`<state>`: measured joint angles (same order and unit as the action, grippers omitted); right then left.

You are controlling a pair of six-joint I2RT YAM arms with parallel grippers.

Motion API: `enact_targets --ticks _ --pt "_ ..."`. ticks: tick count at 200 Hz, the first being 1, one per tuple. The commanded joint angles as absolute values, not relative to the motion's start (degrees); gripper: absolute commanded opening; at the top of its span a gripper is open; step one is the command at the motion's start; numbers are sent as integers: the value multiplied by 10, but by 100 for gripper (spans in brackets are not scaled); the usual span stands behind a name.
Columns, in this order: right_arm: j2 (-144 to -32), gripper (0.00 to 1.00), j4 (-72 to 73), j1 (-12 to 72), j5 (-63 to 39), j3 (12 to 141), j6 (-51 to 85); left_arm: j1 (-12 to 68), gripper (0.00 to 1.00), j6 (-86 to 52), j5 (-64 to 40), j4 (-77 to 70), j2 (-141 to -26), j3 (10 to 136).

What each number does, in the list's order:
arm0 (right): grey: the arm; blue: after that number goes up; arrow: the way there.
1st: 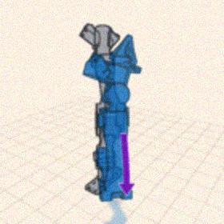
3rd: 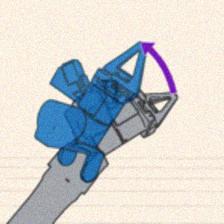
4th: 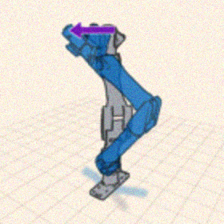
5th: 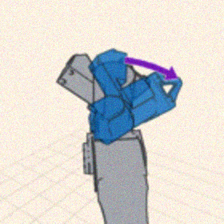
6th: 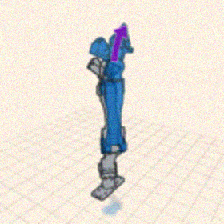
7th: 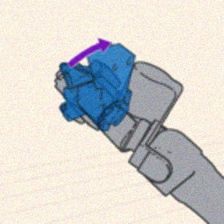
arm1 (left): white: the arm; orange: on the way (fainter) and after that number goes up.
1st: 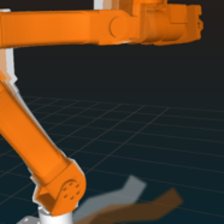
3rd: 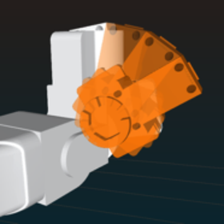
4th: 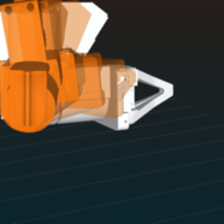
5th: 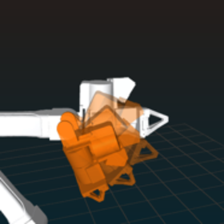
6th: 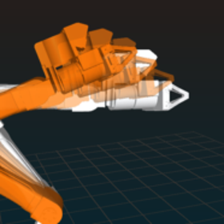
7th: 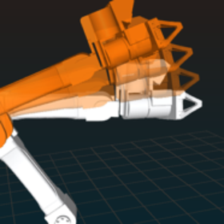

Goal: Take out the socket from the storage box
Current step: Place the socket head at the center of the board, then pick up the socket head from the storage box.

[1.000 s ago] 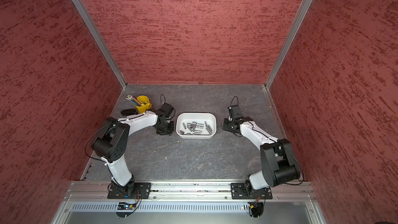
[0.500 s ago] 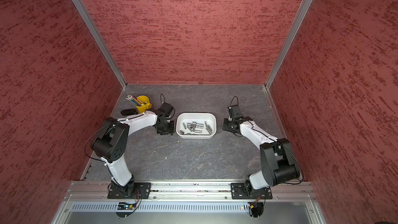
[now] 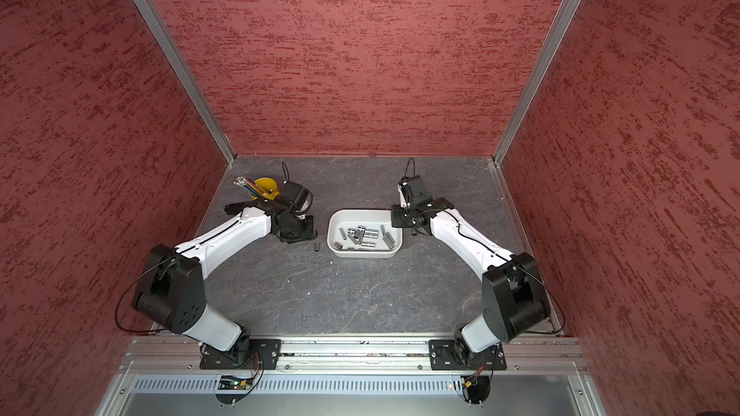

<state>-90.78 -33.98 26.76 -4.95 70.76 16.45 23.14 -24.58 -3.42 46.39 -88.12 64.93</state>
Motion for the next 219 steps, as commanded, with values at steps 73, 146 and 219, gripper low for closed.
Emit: enact_targets --ticks 73,146,219 --pt "-1205 31 -538 353 -34 1034 -11 227 46 -203 -37 563 -751 639" --pt "-1299 30 -608 360 -19 1128 -61 226 46 -197 -28 554 -740 615" --pt "-1336 30 -594 360 -20 1135 -69 221 46 -192 -28 550 -737 603"
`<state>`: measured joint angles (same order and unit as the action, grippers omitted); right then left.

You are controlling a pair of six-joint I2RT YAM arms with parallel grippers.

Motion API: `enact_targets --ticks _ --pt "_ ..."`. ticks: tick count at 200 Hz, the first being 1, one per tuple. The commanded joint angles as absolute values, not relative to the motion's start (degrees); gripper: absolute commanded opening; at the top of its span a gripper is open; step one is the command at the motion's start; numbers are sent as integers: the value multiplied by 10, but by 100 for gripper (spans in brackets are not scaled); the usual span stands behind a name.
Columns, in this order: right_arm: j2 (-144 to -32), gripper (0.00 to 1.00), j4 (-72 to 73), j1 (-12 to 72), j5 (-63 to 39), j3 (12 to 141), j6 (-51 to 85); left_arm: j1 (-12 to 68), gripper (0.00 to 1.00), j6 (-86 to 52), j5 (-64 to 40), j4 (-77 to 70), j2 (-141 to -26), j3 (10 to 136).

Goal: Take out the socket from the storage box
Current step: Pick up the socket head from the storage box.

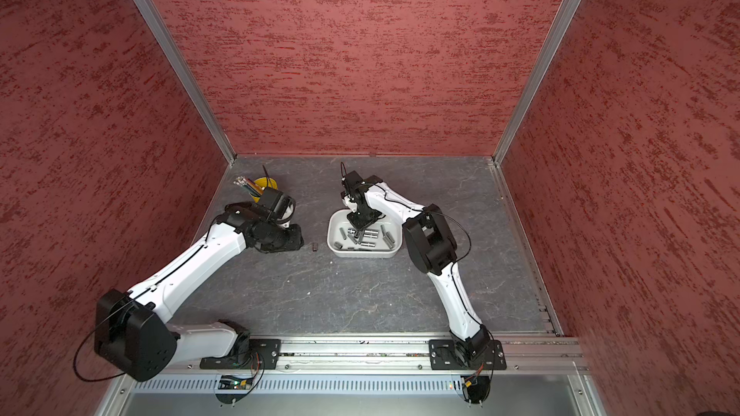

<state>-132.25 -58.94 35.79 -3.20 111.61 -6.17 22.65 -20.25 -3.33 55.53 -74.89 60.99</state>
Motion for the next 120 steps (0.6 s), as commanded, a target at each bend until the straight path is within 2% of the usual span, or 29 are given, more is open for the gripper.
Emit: enact_targets --ticks 1,46,69,120 --pt "-1337 30 -594 360 -19 1135 -69 221 46 -192 -29 550 -737 603" --pt "-1357 27 -593 360 -22 1137 -66 221 46 -193 -30 548 -735 599" --pt "-1361 20 -597 361 -20 1143 -66 220 46 -193 -28 548 -735 599" --pt "-1301 12 -557 360 -41 1112 -25 220 46 -198 -29 544 -731 596"
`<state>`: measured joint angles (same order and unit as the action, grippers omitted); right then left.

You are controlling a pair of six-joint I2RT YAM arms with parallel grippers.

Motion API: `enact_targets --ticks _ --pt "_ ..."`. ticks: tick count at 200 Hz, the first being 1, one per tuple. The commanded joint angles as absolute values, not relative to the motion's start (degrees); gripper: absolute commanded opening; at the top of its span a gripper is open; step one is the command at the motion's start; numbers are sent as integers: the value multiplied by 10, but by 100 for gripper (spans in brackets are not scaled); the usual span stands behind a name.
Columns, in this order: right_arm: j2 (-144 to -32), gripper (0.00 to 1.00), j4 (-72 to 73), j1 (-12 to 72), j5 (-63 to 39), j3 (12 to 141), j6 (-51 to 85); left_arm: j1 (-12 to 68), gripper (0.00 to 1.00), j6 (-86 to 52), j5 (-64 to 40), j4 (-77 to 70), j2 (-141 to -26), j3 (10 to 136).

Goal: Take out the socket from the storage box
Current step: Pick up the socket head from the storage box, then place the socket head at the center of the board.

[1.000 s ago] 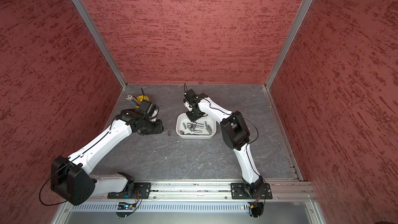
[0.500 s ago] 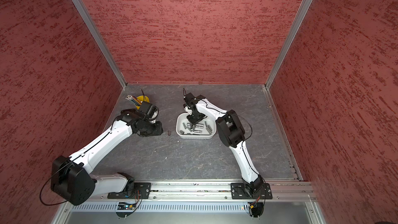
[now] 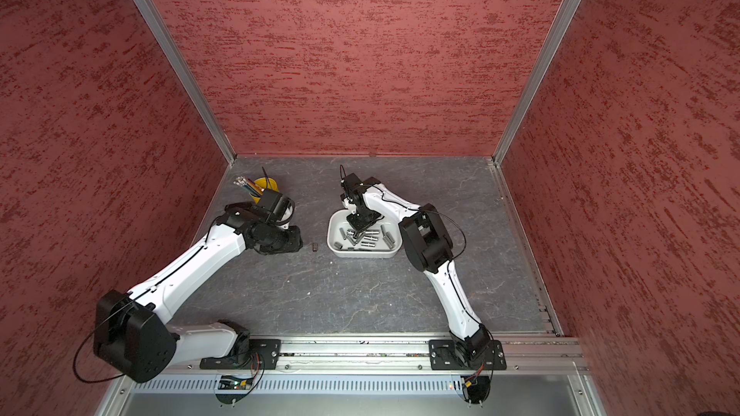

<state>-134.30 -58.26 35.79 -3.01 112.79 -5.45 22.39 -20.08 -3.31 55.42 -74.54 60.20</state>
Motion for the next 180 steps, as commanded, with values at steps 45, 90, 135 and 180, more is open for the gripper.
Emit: enact_targets --ticks 45,90,135,180 --pt "-1193 11 -527 342 -71 1058 52 220 46 -200 -38 540 -731 599" --pt "-1059 10 -468 269 -112 926 120 220 46 -199 -61 540 -728 605" --pt "-974 10 -415 157 -104 765 179 220 46 -204 -48 531 -721 597" --pt "-985 10 -398 91 -70 681 195 219 46 -199 -41 536 -721 594"
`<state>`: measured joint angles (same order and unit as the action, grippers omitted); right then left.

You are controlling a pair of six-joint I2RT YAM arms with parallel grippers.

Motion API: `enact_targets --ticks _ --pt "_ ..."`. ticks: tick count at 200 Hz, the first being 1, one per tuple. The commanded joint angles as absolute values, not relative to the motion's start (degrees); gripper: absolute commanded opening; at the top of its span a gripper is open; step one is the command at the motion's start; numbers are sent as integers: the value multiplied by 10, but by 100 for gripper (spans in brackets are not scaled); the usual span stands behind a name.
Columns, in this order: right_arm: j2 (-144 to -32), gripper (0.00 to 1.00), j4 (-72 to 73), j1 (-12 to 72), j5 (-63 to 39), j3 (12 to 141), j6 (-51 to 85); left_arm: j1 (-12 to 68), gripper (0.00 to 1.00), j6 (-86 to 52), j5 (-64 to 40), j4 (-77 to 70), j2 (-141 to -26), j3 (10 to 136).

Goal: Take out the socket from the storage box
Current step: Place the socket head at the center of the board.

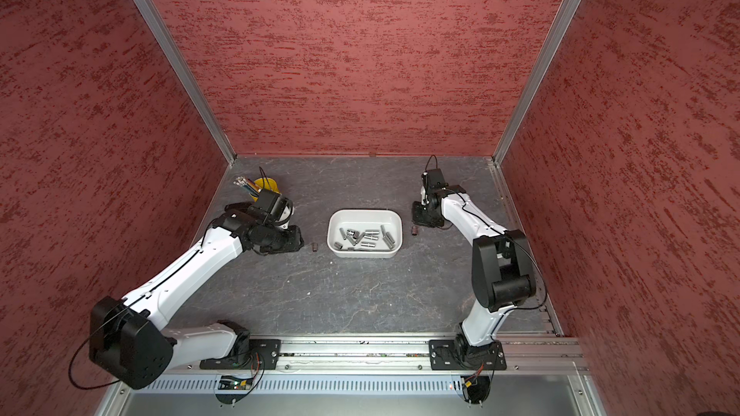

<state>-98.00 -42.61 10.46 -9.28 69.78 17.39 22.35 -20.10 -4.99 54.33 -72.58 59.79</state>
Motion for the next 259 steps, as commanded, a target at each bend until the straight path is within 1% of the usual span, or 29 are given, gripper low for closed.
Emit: enact_targets --ticks 1,99,127,163,187,203,259 --pt "-985 10 -398 91 -69 681 195 219 46 -199 -40 536 -721 594" --pt "-1051 15 -385 89 -68 683 202 214 46 -193 -47 537 -717 590" --pt "-1067 19 -385 89 -75 682 204 210 47 -193 -48 537 -716 589" --pt "-1072 26 -385 89 -73 680 204 207 47 -192 -49 536 -712 588" --pt "-1071 27 -388 89 -72 681 204 204 47 -192 -51 535 -710 587" --pt "-1070 31 -389 89 -71 682 204 203 47 -192 -54 535 -711 586" --pt "-1063 31 -390 89 -68 682 204 202 47 -193 -54 534 -711 585"
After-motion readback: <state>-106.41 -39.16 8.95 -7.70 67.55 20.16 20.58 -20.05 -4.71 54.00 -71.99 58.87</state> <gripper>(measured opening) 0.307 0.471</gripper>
